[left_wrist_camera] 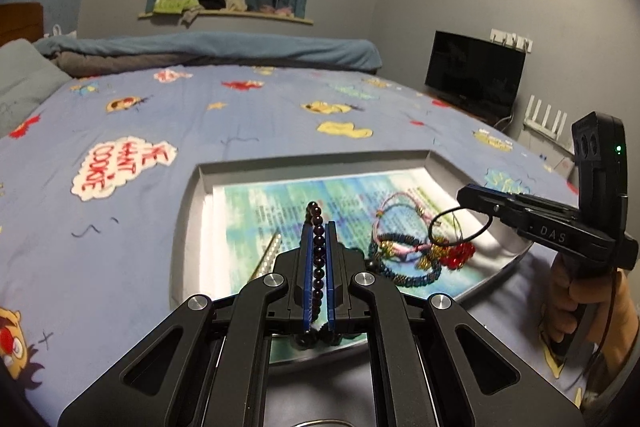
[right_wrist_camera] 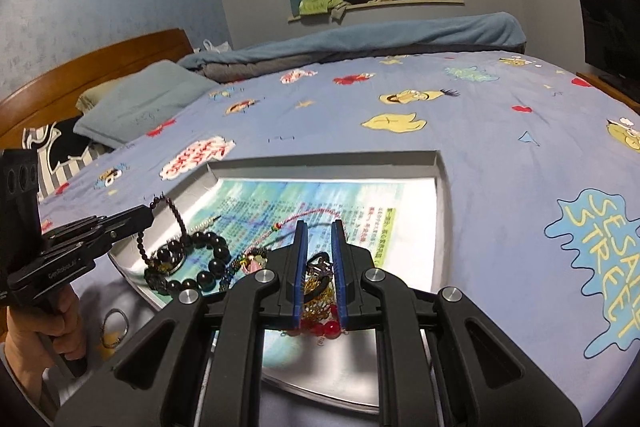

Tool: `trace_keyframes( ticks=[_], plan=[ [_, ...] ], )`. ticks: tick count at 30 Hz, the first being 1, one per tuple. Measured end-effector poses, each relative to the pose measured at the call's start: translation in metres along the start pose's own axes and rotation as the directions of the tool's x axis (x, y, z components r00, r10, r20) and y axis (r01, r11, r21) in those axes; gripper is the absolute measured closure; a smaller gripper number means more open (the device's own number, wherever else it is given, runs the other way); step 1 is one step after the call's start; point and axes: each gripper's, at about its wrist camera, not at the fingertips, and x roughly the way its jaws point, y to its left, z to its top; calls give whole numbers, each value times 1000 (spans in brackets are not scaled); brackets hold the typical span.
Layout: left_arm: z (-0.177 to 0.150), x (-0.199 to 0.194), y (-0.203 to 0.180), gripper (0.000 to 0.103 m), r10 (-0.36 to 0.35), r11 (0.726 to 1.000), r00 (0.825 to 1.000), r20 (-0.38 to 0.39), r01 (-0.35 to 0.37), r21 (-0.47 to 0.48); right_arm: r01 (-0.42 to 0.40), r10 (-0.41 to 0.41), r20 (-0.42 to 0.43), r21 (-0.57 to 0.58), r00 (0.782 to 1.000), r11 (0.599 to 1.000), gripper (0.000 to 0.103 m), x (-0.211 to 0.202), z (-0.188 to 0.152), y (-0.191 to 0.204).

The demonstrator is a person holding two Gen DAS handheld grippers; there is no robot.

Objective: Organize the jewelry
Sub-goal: 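Carry the bead bracelet and hair tie over the gray tray with both grippers, then open both grippers to drop the bracelet and hair tie into the tray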

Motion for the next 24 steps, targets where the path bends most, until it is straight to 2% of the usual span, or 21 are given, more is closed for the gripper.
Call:
trace_keyframes(
  ticks=[8, 10, 12, 13, 14, 15, 17, 18, 24],
  plan=[
    [-4, 6, -1, 94, -10, 1000, 999, -38, 10, -18, 9, -10, -35, -14, 999, 1000, 89, 7, -4, 3],
    [-5, 3, -2, 77, 4, 1000, 1000, -26, -4, -16, 6, -7, -38, -16, 999, 1000, 84, 7, -5, 3],
    [-5, -1, -3, 64, 4, 1000, 1000, -11, -5, -15, 5, -6, -32, -29, 999, 1000, 66, 4, -6, 5],
    [-5, -3, -4, 52, 4, 1000, 1000, -5, -4, -12, 9, -10, -28, -36, 1000, 999, 61, 2, -7, 6],
    [-5, -4, -4, 44, 6, 1000, 1000, 0, -6, -10, 9, -10, -23, -42, 1000, 999, 55, 0, -7, 7],
    [-5, -8, -5, 36, 9, 1000, 1000, 13, -9, -4, 7, -8, -20, -49, 1000, 999, 54, -2, -8, 8],
    [-5, -11, -8, 32, 6, 1000, 1000, 25, -6, 4, 7, -8, -18, -58, 1000, 998, 52, -5, -11, 9],
    [-5, -14, -9, 27, 2, 1000, 999, 32, -2, 9, 6, -7, -14, -64, 1000, 998, 50, -8, -12, 10],
    [-7, -22, -16, 27, -2, 1000, 999, 50, 0, 28, -8, 9, 22, -62, 1000, 998, 40, -23, -16, 7]
  ],
)
